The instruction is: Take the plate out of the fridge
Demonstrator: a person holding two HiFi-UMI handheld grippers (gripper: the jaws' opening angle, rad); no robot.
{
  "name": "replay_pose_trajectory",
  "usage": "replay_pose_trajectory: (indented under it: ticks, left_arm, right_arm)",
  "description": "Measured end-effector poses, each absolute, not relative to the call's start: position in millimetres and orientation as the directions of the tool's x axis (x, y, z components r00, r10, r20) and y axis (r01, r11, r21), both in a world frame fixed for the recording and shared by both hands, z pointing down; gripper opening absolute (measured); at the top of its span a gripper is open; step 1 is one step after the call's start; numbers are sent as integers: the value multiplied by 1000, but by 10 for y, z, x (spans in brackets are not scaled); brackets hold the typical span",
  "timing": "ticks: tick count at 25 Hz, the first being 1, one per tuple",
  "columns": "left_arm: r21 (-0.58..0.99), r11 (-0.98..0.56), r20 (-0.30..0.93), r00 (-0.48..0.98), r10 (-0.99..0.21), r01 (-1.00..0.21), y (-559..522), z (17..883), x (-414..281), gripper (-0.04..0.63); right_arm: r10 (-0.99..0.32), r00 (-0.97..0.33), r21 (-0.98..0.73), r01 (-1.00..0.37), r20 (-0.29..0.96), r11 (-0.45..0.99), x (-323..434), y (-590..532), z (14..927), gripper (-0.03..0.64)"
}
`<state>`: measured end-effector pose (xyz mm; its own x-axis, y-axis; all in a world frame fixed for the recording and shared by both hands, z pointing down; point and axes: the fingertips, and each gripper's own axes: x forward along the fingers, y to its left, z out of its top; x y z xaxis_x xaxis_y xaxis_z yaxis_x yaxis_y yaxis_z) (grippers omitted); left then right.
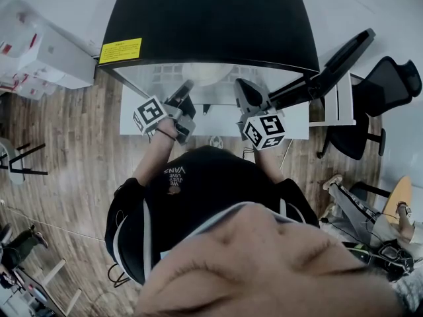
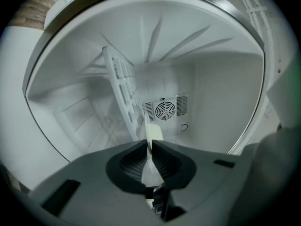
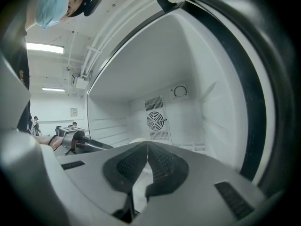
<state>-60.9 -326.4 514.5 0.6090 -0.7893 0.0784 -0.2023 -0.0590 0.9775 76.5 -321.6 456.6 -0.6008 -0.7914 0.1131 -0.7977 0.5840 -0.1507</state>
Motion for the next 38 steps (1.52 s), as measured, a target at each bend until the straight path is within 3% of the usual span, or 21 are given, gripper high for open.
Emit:
replay_pose_trajectory:
  ticks: [24,35,38]
  left_arm:
    - [985,-92,24,650,-760,-143,-2982,5073,-614,35]
    - [988,-101,0,656,-755,-117,-2862,5058,-636,35]
    - [989,-99,-2,656,-755,-111,-2836,5065,-649,35]
  right_arm:
    - [-810,-570,-246,-812,140,530,745,-3047,4693,12]
    - [-802,-588,-565,-698,103,439,771,-3030,4827,18]
    - [-799,-589,-590,-689,118,421,752,-3042,4885,90]
